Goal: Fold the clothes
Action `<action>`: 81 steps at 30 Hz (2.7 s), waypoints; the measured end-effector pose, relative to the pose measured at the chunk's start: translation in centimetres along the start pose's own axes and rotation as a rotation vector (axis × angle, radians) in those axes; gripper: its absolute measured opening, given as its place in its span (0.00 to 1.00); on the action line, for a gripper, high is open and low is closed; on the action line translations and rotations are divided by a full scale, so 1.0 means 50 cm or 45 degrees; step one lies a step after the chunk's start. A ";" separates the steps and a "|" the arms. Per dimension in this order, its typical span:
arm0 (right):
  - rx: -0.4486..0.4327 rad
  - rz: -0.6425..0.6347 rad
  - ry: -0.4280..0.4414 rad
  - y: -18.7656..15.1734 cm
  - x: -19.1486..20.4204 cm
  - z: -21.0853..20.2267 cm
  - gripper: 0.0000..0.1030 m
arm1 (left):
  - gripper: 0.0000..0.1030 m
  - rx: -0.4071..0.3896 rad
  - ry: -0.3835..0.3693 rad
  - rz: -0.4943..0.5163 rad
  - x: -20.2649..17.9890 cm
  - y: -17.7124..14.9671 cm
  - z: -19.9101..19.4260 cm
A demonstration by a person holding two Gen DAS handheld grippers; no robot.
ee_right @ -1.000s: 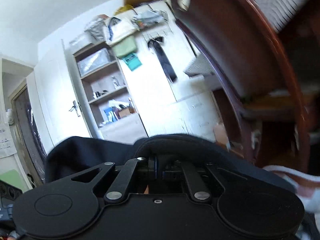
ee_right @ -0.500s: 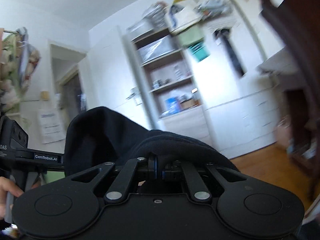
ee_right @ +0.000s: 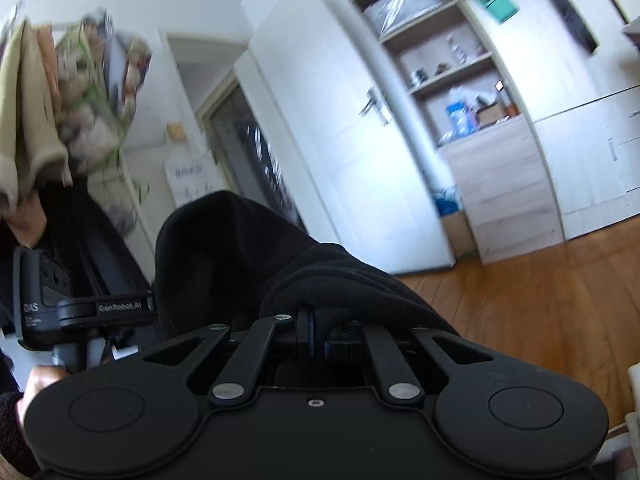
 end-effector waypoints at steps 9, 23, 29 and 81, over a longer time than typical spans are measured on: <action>0.610 -0.019 -0.445 -0.283 -0.256 0.311 0.22 | 0.14 0.474 0.124 -0.183 0.199 -0.302 0.347; 0.866 0.351 -0.205 -0.631 -0.406 0.242 0.36 | 0.26 0.577 0.181 -0.128 0.276 -0.573 0.253; 0.870 0.202 -0.201 -0.639 -0.380 0.239 0.49 | 0.27 0.423 0.171 -0.265 0.278 -0.509 0.259; 1.061 0.355 -0.030 -0.696 -0.359 0.250 0.56 | 0.77 0.863 0.389 -0.674 0.394 -0.732 0.266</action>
Point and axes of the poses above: each gripper's, at about its wrist camera, not at the fingertips, and z roughly the way its jaws point, x to its left, y to its top, the point moved 1 cm from there along z, roughly the way its jaws point, and after that the axes turned 11 degrees about y, right-handed, at the moved point
